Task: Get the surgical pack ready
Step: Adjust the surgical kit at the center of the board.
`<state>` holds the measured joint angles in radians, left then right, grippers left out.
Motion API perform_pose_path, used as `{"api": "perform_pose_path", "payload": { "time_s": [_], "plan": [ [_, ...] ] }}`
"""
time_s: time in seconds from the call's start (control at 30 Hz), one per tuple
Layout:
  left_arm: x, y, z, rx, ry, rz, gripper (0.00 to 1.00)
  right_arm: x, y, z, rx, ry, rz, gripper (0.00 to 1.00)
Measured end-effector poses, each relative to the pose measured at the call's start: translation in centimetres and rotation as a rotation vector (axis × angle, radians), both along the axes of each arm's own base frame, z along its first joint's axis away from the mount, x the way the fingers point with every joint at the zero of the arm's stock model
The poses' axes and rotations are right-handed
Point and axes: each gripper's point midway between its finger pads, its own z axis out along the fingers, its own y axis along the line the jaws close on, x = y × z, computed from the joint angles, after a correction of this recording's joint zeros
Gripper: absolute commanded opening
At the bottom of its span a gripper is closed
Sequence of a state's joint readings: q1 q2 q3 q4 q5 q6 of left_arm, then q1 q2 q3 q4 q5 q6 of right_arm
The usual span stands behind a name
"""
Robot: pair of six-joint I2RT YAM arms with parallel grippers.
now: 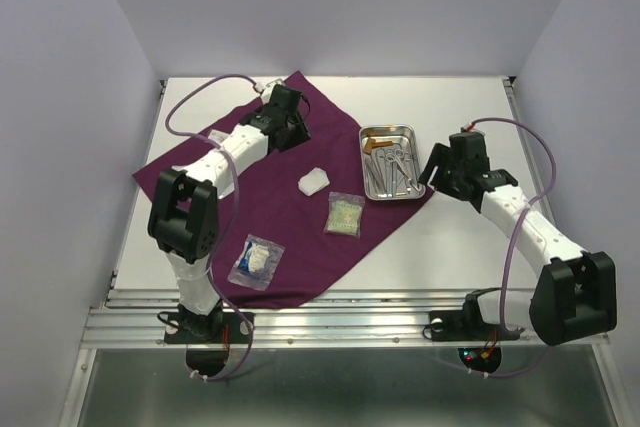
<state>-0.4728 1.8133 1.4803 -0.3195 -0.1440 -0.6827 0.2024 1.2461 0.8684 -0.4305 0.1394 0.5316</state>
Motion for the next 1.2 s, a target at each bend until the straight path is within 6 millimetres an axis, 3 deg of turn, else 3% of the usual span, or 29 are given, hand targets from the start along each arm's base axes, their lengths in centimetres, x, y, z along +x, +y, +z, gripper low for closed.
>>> {"api": "perform_pose_path", "payload": {
  "time_s": [0.13, 0.37, 0.47, 0.87, 1.03, 1.2],
  "plan": [
    [-0.4, 1.3, -3.7, 0.068, 0.089, -0.006, 0.48, 0.3, 0.3, -0.4, 0.007, 0.004, 0.007, 0.73],
    [-0.4, 1.4, -10.3, 0.159, 0.231, -0.039, 0.46, 0.6, 0.4, -0.8, 0.011, 0.012, 0.012, 0.73],
    [0.3, 1.1, -11.9, 0.180, 0.261, -0.049, 0.46, 0.7, 0.5, -0.9, 0.011, 0.012, 0.012, 0.73],
    [6.1, -1.5, -11.7, 0.209, 0.219, -0.122, 0.44, 0.9, 0.5, -0.8, 0.011, 0.007, 0.012, 0.73],
    [7.6, -2.0, -11.6, 0.232, 0.206, -0.153, 0.44, 0.9, 0.5, -0.8, 0.011, 0.007, 0.012, 0.73],
    [8.0, -1.8, -11.2, 0.263, 0.194, -0.185, 0.45, 0.9, 0.5, -0.8, 0.010, 0.007, 0.012, 0.73]
  ]
}}
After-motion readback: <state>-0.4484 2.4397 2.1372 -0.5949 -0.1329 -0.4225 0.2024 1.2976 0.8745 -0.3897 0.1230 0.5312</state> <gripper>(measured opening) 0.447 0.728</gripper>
